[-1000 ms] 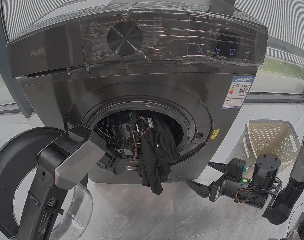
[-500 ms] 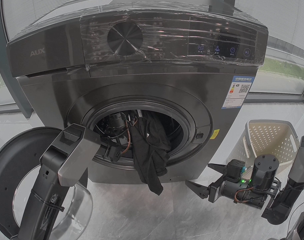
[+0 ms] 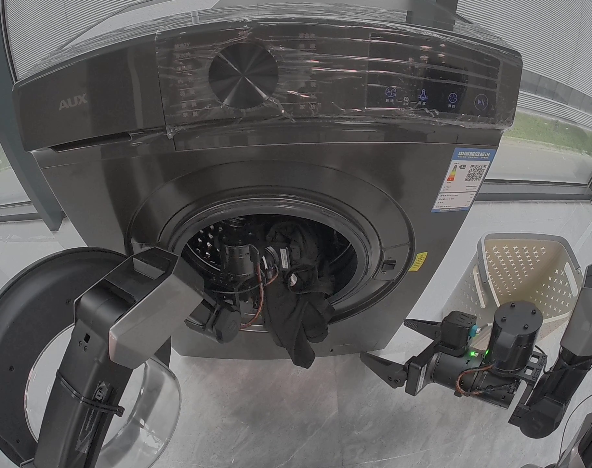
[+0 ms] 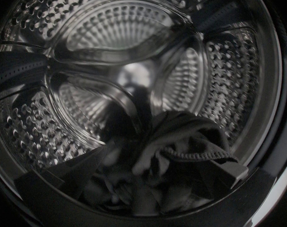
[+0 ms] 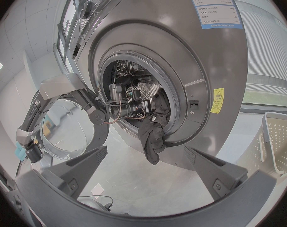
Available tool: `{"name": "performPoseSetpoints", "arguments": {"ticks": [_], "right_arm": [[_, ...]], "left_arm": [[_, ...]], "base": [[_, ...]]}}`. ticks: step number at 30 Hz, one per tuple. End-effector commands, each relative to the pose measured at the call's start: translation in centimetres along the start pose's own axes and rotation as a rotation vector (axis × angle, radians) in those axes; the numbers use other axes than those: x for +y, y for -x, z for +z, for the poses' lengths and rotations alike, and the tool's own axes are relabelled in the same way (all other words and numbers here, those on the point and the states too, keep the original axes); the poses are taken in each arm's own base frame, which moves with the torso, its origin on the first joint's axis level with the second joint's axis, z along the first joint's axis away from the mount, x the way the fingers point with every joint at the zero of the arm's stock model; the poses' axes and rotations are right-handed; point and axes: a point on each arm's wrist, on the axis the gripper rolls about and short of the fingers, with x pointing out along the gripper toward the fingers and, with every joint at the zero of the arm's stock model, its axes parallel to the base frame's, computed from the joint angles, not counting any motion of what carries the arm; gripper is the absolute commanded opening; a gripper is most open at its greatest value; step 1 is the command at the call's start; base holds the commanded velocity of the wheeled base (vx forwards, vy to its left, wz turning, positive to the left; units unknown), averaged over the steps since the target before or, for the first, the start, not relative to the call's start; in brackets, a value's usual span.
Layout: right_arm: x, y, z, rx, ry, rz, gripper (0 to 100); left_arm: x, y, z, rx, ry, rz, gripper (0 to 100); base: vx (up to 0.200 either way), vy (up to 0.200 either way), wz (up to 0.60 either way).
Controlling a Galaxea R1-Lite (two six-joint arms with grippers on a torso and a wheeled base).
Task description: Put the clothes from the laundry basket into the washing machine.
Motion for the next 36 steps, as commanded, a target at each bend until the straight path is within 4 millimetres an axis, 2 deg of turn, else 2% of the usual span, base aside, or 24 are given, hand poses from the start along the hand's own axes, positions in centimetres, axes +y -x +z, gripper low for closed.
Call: {"name": "performPoseSetpoints", "arguments": {"ticks": [1, 12, 13, 20, 22, 26, 27, 29, 32, 36], "right_arm": [[0.0, 0.0, 0.0, 0.000, 0.001, 0.002, 100], [0.0, 0.0, 0.0, 0.002, 0.001, 0.004, 100], [0.0, 0.0, 0.0, 0.002, 0.001, 0.004, 100], [0.2, -0.1, 0.0, 0.001, 0.003, 0.013, 100], [0.3, 0.0, 0.0, -0.003, 0.003, 0.018, 100], [0.9, 0.0, 0.1, -0.008, 0.008, 0.038, 100], [0.9, 0.0, 0.1, -0.008, 0.008, 0.038, 100], [0.9, 0.0, 0.2, -0.010, 0.008, 0.038, 100], [0.8, -0.1, 0.1, -0.010, 0.005, 0.033, 100], [0.7, -0.1, 0.2, -0.020, 0.007, 0.033, 100]], "left_arm": [[-1.7, 1.9, -0.6, 0.084, -0.018, -0.076, 100], [-2.0, 2.3, -4.2, 0.166, -0.043, -0.102, 100], [-2.0, 2.3, -4.2, 0.166, -0.045, -0.102, 0], [-2.0, 2.1, -4.2, 0.160, -0.044, -0.100, 0], [-1.8, 1.6, -3.7, 0.139, -0.038, -0.088, 0], [0.2, -0.9, -0.7, 0.012, -0.010, 0.006, 0], [1.0, -1.8, 0.6, -0.042, -0.001, 0.045, 0], [1.7, -2.4, 2.0, -0.091, 0.010, 0.074, 0], [2.5, -2.6, 2.7, -0.091, 0.011, 0.089, 0], [2.7, -2.4, 2.1, -0.071, 0.007, 0.093, 0]], "base": [[0.000, 0.000, 0.00], [0.000, 0.000, 0.00], [0.000, 0.000, 0.00], [0.000, 0.000, 0.00], [0.000, 0.000, 0.00], [0.000, 0.000, 0.00], [0.000, 0.000, 0.00], [0.000, 0.000, 0.00], [0.000, 0.000, 0.00], [0.000, 0.000, 0.00]]}}
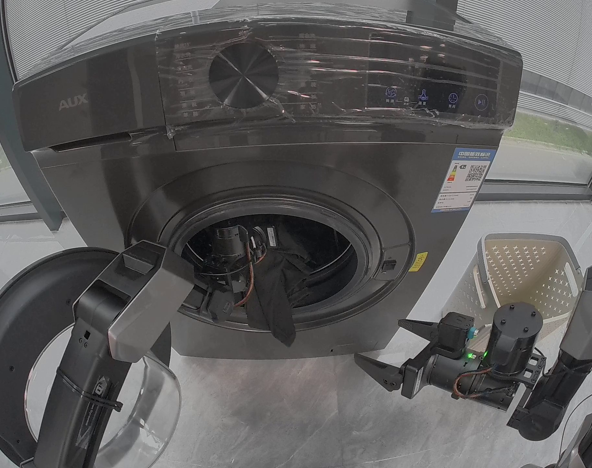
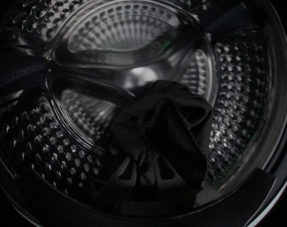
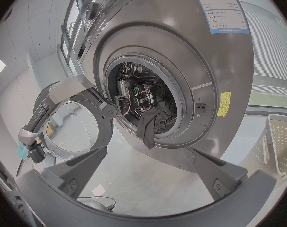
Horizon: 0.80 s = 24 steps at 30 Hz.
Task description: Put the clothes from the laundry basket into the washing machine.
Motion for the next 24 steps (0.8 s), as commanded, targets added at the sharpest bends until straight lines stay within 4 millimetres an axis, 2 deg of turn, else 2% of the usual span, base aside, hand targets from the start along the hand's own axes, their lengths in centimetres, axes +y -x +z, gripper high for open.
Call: {"name": "performPoseSetpoints", "arguments": {"ticks": [1, 5, 10, 14, 16, 22, 24], "right_arm": [[0.0, 0.0, 0.0, -0.001, 0.000, 0.001, 100], [-0.1, 0.0, -0.1, 0.000, -0.001, -0.004, 100], [-0.1, 0.0, -0.1, 0.002, -0.001, -0.003, 100], [0.0, 0.0, -0.1, 0.002, 0.000, 0.000, 100], [0.0, 0.0, -0.1, 0.002, 0.000, 0.002, 100], [0.1, -0.1, -0.1, 0.000, 0.000, 0.007, 100], [0.1, 0.0, -0.1, 0.000, -0.001, 0.005, 100]], "left_arm": [[0.6, -0.1, -0.1, 0.003, 0.004, 0.016, 100], [-0.1, 0.9, -1.1, 0.048, -0.003, 0.001, 100], [-1.7, 3.1, -1.6, 0.132, -0.020, -0.066, 100], [-2.0, 4.4, -2.3, 0.198, -0.042, -0.105, 100], [-2.1, 4.5, -2.6, 0.210, -0.048, -0.106, 100], [-1.4, 4.6, -5.5, 0.275, -0.088, -0.095, 100], [-1.3, 4.5, -5.9, 0.284, -0.101, -0.094, 100]], "base": [[0.000, 0.000, 0.00], [0.000, 0.000, 0.00], [0.000, 0.000, 0.00], [0.000, 0.000, 0.00], [0.000, 0.000, 0.00], [0.000, 0.000, 0.00], [0.000, 0.000, 0.00]]}}
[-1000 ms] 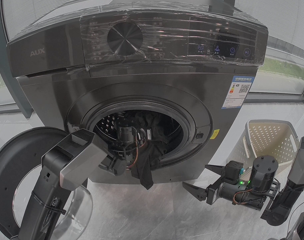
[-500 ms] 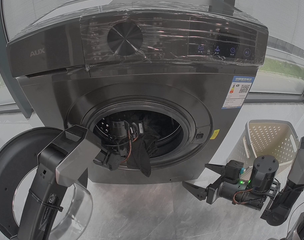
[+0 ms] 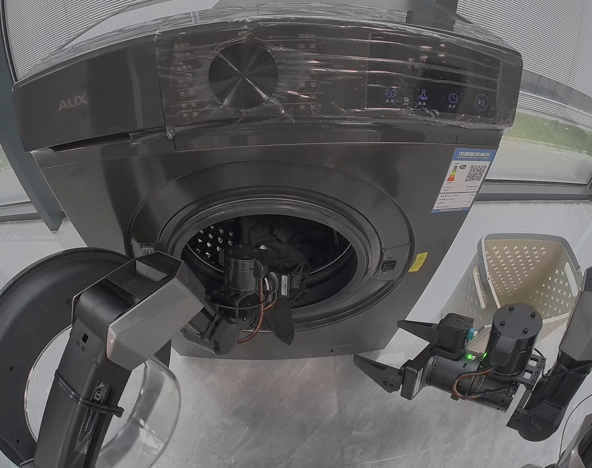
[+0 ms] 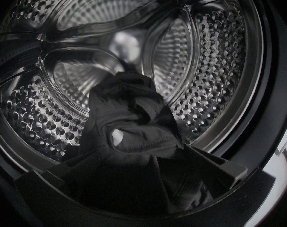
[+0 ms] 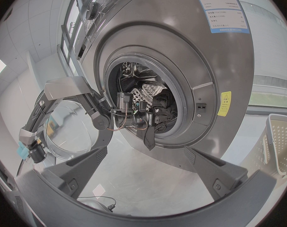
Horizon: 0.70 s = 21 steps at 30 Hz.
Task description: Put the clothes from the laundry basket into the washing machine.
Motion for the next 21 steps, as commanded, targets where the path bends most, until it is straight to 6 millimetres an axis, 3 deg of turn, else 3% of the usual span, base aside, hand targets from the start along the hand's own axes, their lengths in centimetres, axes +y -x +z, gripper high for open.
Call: {"name": "performPoseSetpoints", "arguments": {"ticks": [1, 5, 9, 10, 12, 14, 18, 21], "right_arm": [[0.0, 0.0, 0.0, 0.000, 0.000, 0.000, 100], [0.1, -0.1, 0.0, -0.003, 0.001, 0.002, 100], [0.1, -0.1, 0.1, -0.004, 0.001, 0.002, 100], [0.1, -0.1, 0.1, -0.004, 0.001, 0.002, 100], [0.1, -0.1, 0.1, -0.006, 0.001, 0.002, 100], [0.1, -0.1, 0.1, -0.006, 0.001, 0.002, 100], [0.0, -0.1, 0.2, -0.009, 0.000, 0.001, 100], [-0.1, -0.1, 0.2, -0.011, -0.001, -0.003, 100]], "left_arm": [[0.2, -0.5, -1.9, 0.038, -0.022, 0.006, 0], [0.1, -0.7, -1.6, 0.025, -0.020, 0.004, 0], [-0.3, -1.8, 1.7, -0.102, 0.025, 0.003, 0], [-0.3, -1.8, 1.7, -0.102, 0.025, 0.003, 0], [-0.2, -2.5, 4.7, -0.223, 0.084, 0.022, 0], [-0.1, -2.7, 6.1, -0.277, 0.102, 0.036, 0], [0.4, -3.2, 7.2, -0.329, 0.114, 0.047, 0], [0.4, -3.1, 6.8, -0.315, 0.113, 0.049, 0]], "base": [[0.000, 0.000, 0.00], [0.000, 0.000, 0.00], [0.000, 0.000, 0.00], [0.000, 0.000, 0.00], [0.000, 0.000, 0.00], [0.000, 0.000, 0.00], [0.000, 0.000, 0.00], [0.000, 0.000, 0.00]]}}
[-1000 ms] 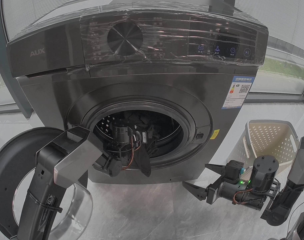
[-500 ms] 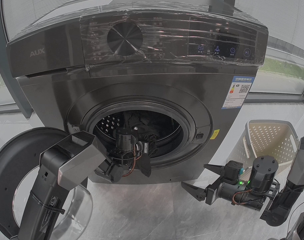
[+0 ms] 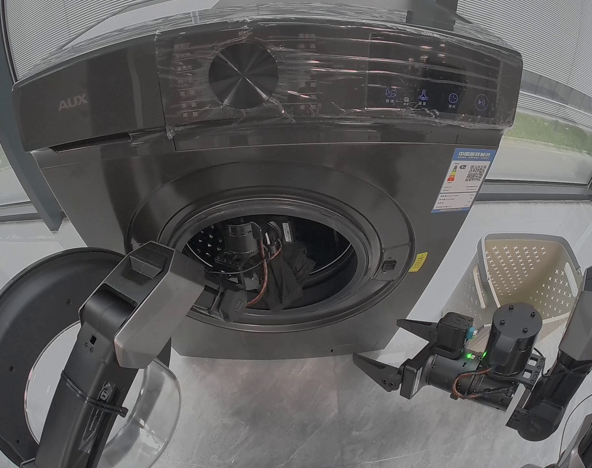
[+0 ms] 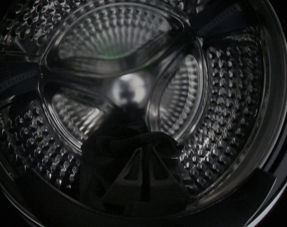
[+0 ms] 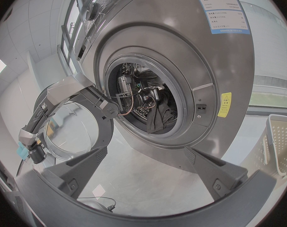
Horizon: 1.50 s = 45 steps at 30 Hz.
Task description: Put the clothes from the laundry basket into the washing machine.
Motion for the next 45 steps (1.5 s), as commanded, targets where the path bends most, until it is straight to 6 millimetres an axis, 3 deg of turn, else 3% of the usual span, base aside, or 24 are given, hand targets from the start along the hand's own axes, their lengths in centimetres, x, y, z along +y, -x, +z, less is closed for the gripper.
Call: {"name": "performPoseSetpoints", "arguments": {"ticks": [1, 11, 21, 22, 29, 39, 45], "right_arm": [[-0.2, 0.0, 0.1, -0.005, -0.002, -0.005, 100], [-0.2, 0.0, 0.0, 0.000, -0.002, -0.006, 100], [-0.3, 0.0, 0.1, -0.002, -0.002, -0.007, 100], [-0.2, 0.0, 0.0, -0.002, -0.002, -0.006, 100], [-0.3, 0.0, 0.1, -0.004, -0.002, -0.007, 100], [-0.3, -0.1, 0.1, -0.005, -0.004, -0.007, 100], [-0.2, -0.1, 0.1, -0.004, -0.003, -0.006, 100]], "left_arm": [[0.4, -0.2, -0.1, -0.015, 0.009, 0.013, 100], [0.3, 3.4, -3.7, 0.205, -0.036, -0.012, 100], [0.8, 3.8, -6.7, 0.270, -0.087, -0.018, 100], [0.9, 3.9, -7.1, 0.281, -0.094, -0.017, 0], [0.9, 3.6, -6.9, 0.269, -0.097, -0.013, 0], [1.6, -1.8, 0.7, -0.089, -0.012, 0.087, 0], [1.8, -2.4, 1.0, -0.135, -0.002, 0.105, 0]], "base": [[0.000, 0.000, 0.00], [0.000, 0.000, 0.00], [0.000, 0.000, 0.00], [0.000, 0.000, 0.00], [0.000, 0.000, 0.00], [0.000, 0.000, 0.00], [0.000, 0.000, 0.00]]}}
